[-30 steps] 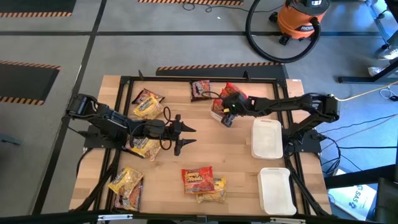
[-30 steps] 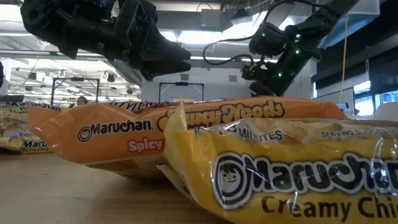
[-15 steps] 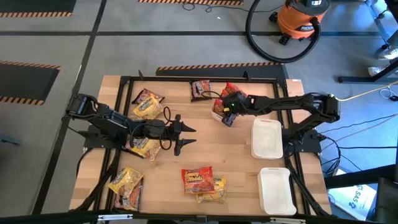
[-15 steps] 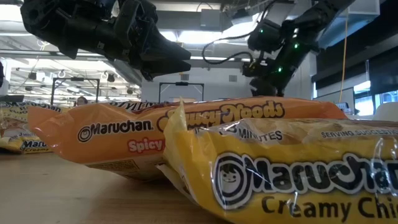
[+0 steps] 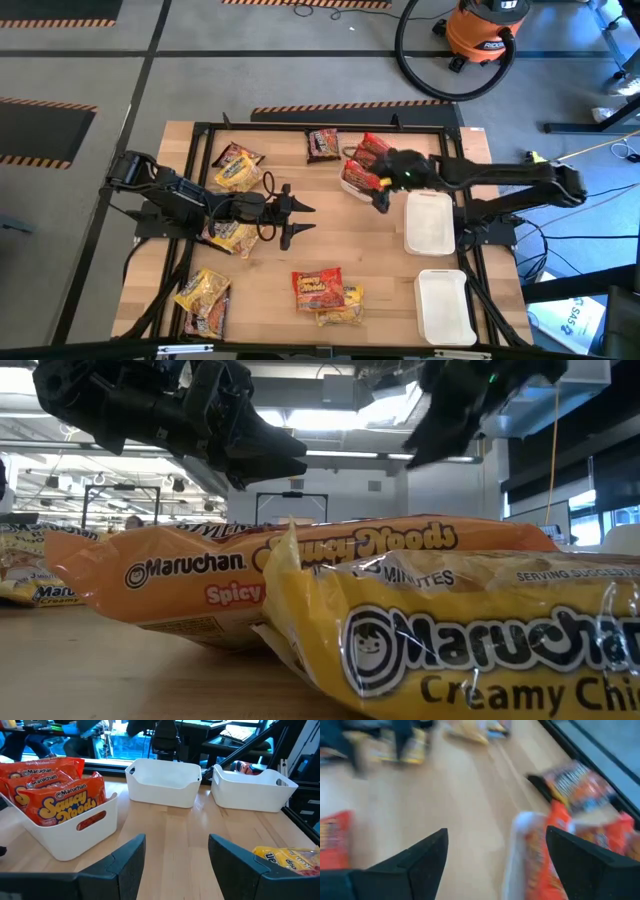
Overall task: Sort Maruchan noodles
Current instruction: Put the orange noodle pack into the top white bin
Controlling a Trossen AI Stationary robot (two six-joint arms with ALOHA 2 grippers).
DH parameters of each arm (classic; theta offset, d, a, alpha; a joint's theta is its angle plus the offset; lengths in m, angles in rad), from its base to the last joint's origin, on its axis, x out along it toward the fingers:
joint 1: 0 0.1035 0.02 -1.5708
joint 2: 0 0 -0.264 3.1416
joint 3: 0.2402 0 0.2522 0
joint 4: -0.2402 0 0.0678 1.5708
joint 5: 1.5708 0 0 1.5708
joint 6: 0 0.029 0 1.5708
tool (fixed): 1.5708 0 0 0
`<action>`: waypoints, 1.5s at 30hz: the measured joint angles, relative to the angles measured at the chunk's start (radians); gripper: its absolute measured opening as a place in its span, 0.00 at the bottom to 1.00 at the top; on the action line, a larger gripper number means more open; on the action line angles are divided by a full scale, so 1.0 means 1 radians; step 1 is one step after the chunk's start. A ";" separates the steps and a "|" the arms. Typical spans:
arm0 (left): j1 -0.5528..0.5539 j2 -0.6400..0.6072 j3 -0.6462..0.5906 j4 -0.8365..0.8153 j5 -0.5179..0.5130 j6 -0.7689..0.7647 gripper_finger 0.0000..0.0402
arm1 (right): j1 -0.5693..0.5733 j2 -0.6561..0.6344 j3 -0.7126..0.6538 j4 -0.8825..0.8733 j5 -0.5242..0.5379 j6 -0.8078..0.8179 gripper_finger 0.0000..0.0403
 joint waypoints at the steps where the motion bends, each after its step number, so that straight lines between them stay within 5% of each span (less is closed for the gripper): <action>1: 0.000 0.000 0.000 0.000 0.000 0.000 0.52 | 0.024 -0.011 0.000 0.011 0.016 0.000 0.76; 12: 0.000 0.000 0.000 -0.001 0.000 0.000 0.52 | 0.220 -0.026 0.000 0.034 0.104 0.020 0.72; 27: 0.000 0.000 0.000 -0.001 0.000 0.000 0.52 | 0.522 -0.029 0.017 0.031 0.391 0.095 0.68; 36: 0.000 0.000 0.000 -0.001 0.000 0.000 0.52 | 0.678 -0.006 0.018 0.037 0.331 0.147 0.68; 45: 0.000 0.000 0.000 -0.001 0.000 0.000 0.52 | 0.705 0.210 0.018 0.063 0.255 0.219 0.68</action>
